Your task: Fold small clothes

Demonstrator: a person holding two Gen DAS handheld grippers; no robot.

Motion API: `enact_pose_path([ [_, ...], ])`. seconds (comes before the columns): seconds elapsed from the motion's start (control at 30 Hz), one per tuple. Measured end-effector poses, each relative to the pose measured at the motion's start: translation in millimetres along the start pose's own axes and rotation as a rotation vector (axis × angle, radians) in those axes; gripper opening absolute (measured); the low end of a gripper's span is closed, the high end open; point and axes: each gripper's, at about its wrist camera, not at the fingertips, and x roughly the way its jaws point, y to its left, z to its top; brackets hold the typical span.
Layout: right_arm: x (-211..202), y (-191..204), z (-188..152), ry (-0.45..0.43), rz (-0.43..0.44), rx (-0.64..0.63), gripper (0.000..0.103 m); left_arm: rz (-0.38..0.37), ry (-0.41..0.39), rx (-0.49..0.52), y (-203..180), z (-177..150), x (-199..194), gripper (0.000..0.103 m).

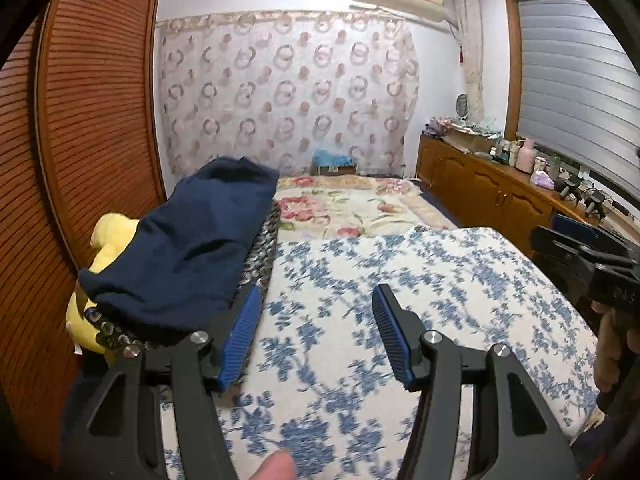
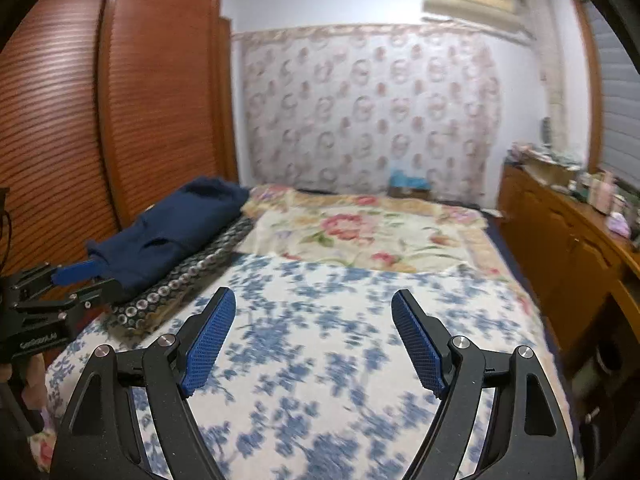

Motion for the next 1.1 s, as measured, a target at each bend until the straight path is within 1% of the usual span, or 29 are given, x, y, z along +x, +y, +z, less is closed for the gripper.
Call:
enact_pose_path([
  [0.13,-29,-19,-7,-0.033,-0.047,0.039,0.082,0.012,-0.01,0.004,-13,5,-6,0.057],
  [0.37,-48,-33,-10,-0.065,-0.079,0.073,0.082,0.005,-0.033,0.014,-22,6,-17,0.058],
  [1.1,-43,-31,-8,-0.063,-0.079,0.078,0.082,0.024,-0.055,0.007,-21,6,-29,0.058],
])
